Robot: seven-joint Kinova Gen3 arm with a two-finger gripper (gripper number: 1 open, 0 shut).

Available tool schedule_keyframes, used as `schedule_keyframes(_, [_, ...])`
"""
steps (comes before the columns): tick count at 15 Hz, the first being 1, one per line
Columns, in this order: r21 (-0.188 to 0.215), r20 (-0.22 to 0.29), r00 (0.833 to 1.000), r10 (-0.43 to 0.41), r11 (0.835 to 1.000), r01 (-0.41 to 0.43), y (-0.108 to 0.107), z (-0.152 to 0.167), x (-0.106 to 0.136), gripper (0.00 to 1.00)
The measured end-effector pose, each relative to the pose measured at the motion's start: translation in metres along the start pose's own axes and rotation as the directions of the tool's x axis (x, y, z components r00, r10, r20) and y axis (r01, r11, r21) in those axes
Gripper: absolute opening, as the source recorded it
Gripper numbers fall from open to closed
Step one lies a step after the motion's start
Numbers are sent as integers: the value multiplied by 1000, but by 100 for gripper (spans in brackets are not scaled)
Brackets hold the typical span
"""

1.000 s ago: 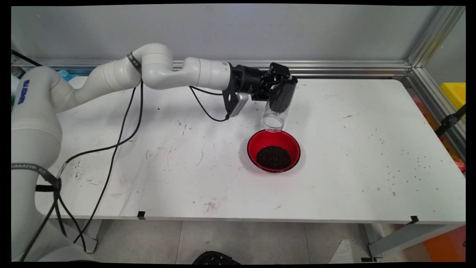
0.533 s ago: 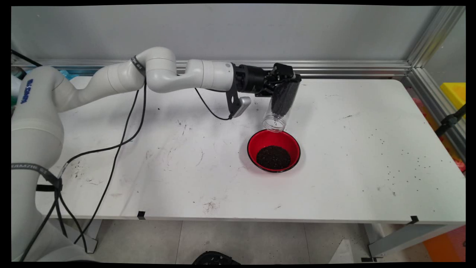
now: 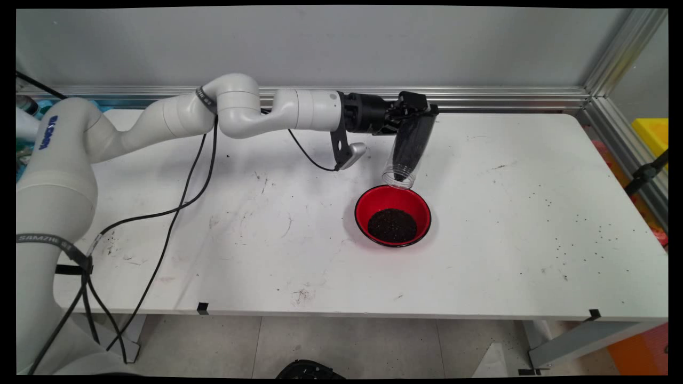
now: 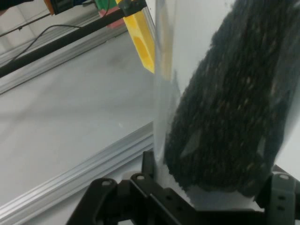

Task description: Pour the black seasoning powder in the red bowl

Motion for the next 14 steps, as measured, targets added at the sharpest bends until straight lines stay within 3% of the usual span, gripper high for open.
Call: schedule_keyframes(14, [42,61,994,96,994,-99,0,15,11,0])
